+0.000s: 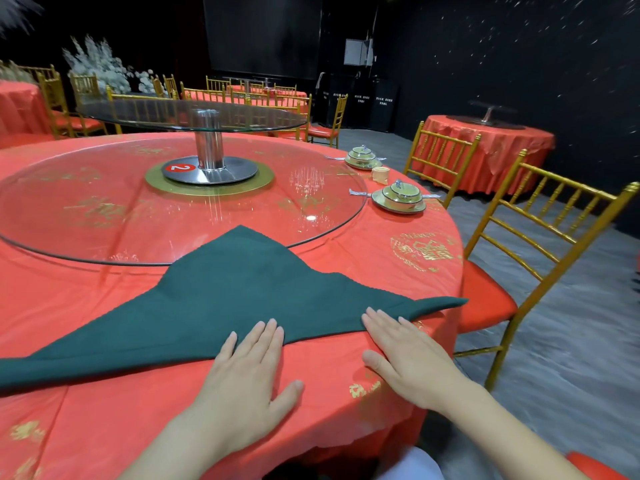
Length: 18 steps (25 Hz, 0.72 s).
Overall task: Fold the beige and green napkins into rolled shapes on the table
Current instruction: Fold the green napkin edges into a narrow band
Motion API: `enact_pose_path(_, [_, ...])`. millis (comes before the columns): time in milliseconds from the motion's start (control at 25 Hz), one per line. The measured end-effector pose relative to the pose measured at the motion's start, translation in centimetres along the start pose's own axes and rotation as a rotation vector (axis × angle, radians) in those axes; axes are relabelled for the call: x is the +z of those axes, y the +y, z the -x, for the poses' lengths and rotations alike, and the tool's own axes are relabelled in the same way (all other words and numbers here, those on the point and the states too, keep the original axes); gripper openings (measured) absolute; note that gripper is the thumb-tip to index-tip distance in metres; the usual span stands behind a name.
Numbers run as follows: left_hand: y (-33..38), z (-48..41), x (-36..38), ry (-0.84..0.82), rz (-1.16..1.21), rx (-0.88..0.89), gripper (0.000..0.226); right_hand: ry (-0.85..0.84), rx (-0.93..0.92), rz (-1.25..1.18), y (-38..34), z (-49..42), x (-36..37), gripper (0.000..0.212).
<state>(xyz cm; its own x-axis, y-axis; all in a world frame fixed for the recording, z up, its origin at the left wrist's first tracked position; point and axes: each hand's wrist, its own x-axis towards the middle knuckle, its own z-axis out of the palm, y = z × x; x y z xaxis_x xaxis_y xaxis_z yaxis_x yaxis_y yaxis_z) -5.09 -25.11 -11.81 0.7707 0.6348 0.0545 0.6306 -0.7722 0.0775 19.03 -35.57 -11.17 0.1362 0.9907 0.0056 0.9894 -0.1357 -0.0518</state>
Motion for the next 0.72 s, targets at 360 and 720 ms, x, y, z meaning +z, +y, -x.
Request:
enact_pose_path(360, [0.0, 0.0, -0.1, -0.021, -0.024, 0.002, 0.113, 0.033, 0.288, 0.073, 3.4, 0.8, 0.3, 0.124])
enact_pose_path(720, [0.9, -0.3, -0.4, -0.056, -0.022, -0.060, 0.106, 0.026, 0.181, 0.024, 1.6, -0.2, -0.8, 0.108])
